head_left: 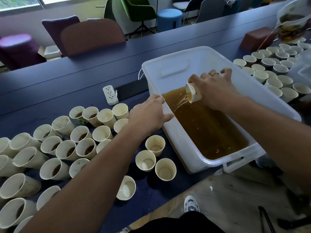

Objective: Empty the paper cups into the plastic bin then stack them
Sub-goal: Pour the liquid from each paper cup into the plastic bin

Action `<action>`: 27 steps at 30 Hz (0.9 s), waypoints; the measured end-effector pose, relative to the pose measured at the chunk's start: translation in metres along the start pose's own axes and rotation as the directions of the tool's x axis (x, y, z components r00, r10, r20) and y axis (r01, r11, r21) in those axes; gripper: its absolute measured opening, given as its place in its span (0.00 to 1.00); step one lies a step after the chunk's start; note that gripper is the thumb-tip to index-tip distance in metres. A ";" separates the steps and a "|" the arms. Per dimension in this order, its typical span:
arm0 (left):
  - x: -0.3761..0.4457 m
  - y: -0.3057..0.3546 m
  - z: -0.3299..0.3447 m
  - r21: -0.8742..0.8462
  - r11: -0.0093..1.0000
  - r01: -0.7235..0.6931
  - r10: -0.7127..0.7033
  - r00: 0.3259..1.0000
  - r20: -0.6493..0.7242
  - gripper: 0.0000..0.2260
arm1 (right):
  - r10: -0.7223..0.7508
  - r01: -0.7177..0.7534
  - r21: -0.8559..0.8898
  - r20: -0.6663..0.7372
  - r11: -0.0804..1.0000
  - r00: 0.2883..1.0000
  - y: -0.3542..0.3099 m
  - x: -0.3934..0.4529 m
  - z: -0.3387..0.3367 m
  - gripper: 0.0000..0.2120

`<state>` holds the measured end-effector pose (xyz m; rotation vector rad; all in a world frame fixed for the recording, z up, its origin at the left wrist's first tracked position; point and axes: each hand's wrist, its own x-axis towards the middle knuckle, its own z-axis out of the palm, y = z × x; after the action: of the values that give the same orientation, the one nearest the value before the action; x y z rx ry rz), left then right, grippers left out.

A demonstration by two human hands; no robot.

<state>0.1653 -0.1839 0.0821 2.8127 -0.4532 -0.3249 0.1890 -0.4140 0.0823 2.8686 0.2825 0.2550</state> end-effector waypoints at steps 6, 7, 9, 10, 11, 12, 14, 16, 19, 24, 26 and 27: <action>-0.002 0.001 0.000 -0.008 1.000 -0.002 0.002 1.000 -0.004 0.30 | 0.061 -0.058 0.027 -0.146 0.998 0.987 -0.002 0.002 -0.014 0.28; -0.002 0.001 0.000 -0.009 1.000 -0.001 0.001 1.000 -0.004 0.30 | 0.087 -0.080 0.054 -0.152 0.995 0.985 -0.004 0.001 -0.014 0.28; -0.001 0.000 0.000 -0.011 1.000 0.006 -0.006 1.000 -0.003 0.30 | 0.086 -0.080 0.055 -0.105 0.995 0.991 -0.011 -0.005 -0.010 0.27; -0.001 0.000 0.000 -0.013 1.000 0.010 -0.010 1.000 -0.002 0.30 | 0.061 -0.059 0.024 -0.060 0.998 0.996 -0.015 -0.008 -0.005 0.26; -0.001 -0.001 0.000 -0.016 1.000 0.010 -0.010 1.000 0.001 0.30 | 0.038 -0.038 -0.011 -0.017 0.999 0.999 -0.018 -0.011 0.001 0.25; 0.000 -0.001 0.001 -0.019 1.000 0.008 -0.008 1.000 0.002 0.30 | 0.029 -0.028 -0.032 0.005 0.999 1.000 -0.019 -0.013 0.007 0.25; -0.001 -0.001 0.000 -0.023 1.000 0.007 -0.007 1.000 0.001 0.30 | 0.046 -0.046 0.003 -0.029 0.999 0.999 -0.018 -0.014 0.011 0.27; -0.001 0.000 0.000 -0.027 1.000 0.009 -0.009 1.000 0.002 0.30 | 0.091 -0.082 0.076 -0.125 0.994 0.988 -0.016 -0.012 0.008 0.28; -0.002 0.001 -0.001 -0.024 1.000 0.008 -0.008 1.000 -0.001 0.30 | 0.136 -0.122 0.105 -0.139 0.987 0.981 -0.017 -0.011 0.005 0.29; 0.002 -0.002 -0.001 -0.082 0.997 -0.002 0.001 1.000 -0.011 0.29 | 0.166 -0.170 0.263 0.036 0.950 0.985 -0.027 -0.021 0.004 0.27; 0.007 -0.007 -0.004 -0.223 0.975 -0.006 -0.004 0.999 -0.041 0.24 | 0.222 -0.201 0.417 -0.002 0.887 0.975 -0.036 -0.023 -0.004 0.29; 0.007 -0.009 -0.007 -0.326 0.945 -0.008 -0.012 0.998 -0.058 0.20 | 0.238 -0.194 0.489 -0.029 0.851 0.971 -0.042 -0.022 -0.008 0.30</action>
<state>0.1761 -0.1762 0.0849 2.4926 -0.3471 -0.2864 0.1586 -0.3769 0.0755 3.3991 0.0341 0.4048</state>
